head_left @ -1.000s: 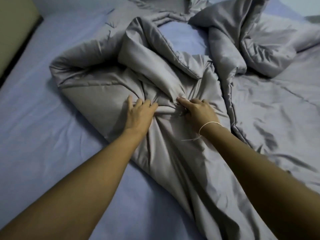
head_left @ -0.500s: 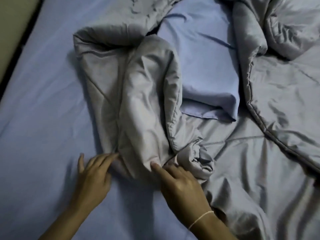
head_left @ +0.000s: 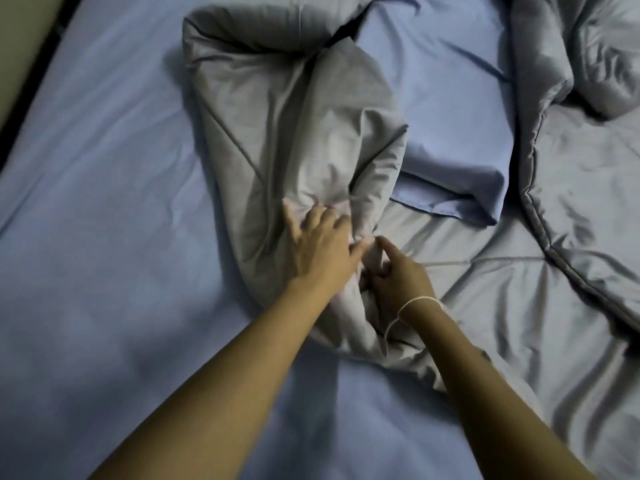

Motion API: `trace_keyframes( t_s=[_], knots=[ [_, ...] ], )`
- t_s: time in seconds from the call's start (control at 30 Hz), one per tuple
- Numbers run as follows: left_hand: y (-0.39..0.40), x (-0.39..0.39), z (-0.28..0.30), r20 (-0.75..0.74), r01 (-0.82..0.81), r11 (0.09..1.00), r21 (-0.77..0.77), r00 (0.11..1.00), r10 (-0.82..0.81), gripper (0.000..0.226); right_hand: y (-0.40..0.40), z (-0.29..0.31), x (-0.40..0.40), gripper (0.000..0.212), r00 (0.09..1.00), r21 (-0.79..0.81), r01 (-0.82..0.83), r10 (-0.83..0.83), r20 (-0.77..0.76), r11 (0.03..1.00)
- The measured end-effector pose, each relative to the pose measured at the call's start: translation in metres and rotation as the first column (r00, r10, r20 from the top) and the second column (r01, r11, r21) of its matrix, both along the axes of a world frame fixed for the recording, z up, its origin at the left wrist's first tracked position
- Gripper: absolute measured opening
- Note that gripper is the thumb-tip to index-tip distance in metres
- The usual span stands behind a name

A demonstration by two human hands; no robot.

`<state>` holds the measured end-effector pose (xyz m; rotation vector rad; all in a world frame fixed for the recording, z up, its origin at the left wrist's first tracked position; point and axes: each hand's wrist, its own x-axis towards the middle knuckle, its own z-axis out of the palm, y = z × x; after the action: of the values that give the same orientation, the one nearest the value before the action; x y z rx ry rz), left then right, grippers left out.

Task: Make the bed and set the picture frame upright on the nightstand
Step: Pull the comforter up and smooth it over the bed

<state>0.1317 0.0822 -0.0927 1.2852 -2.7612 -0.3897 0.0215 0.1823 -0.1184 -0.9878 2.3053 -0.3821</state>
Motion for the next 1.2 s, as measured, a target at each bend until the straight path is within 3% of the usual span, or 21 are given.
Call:
trace_keyframes(
  t_s=[0.1,0.2,0.3,0.4,0.47,0.57,0.67,0.87,1.07,1.2],
  knots=[
    [-0.008,0.015,-0.010,0.173,-0.196,0.973,0.121,0.969,0.174,0.074,0.024,-0.006,0.030,0.058,1.000,0.046,-0.026,0.026,0.011,0.999],
    [0.000,0.016,-0.015,0.237,-0.201,0.944,0.262,0.961,0.139,0.086,0.044,-0.010,0.050,0.037,0.998,0.008,-0.065,0.065,0.015,0.998],
    [0.023,0.017,-0.015,0.174,-0.093,0.931,0.353,0.984,0.033,0.086,0.051,-0.006,0.059,0.022,0.999,-0.075,-0.022,0.021,-0.025,0.997],
    [0.033,0.033,-0.012,0.071,-0.061,0.958,0.281,0.997,0.043,0.052,0.055,0.002,0.072,0.028,0.991,-0.194,0.044,-0.068,-0.118,0.980],
    [0.030,0.056,-0.005,-0.067,-0.177,0.936,0.304,0.976,0.207,0.042,0.052,0.012,0.081,0.036,0.986,-0.202,0.036,-0.068,-0.154,0.979],
    [0.017,0.109,0.013,-0.300,-0.360,0.836,0.414,0.813,0.499,0.048,0.038,0.028,0.096,0.056,1.000,-0.263,0.011,-0.007,0.013,0.965],
    [-0.008,0.184,0.025,-0.319,-0.492,0.760,0.424,0.704,0.634,0.040,0.018,0.034,0.125,0.072,0.983,-0.325,-0.046,0.099,0.151,0.945],
    [-0.053,0.337,0.050,-0.201,-0.638,0.696,0.330,0.673,0.712,0.040,-0.020,0.024,0.213,0.079,0.930,-0.259,-0.243,0.301,0.210,0.935],
    [-0.067,0.461,0.060,-0.052,-0.688,0.691,0.222,0.699,0.713,0.042,-0.041,0.013,0.319,0.063,0.880,-0.299,-0.338,0.412,0.235,0.893],
    [-0.055,0.526,0.037,0.109,-0.668,0.729,0.149,0.744,0.659,0.037,-0.040,-0.003,0.378,0.053,0.824,-0.214,-0.448,0.494,0.278,0.868]
  ],
)
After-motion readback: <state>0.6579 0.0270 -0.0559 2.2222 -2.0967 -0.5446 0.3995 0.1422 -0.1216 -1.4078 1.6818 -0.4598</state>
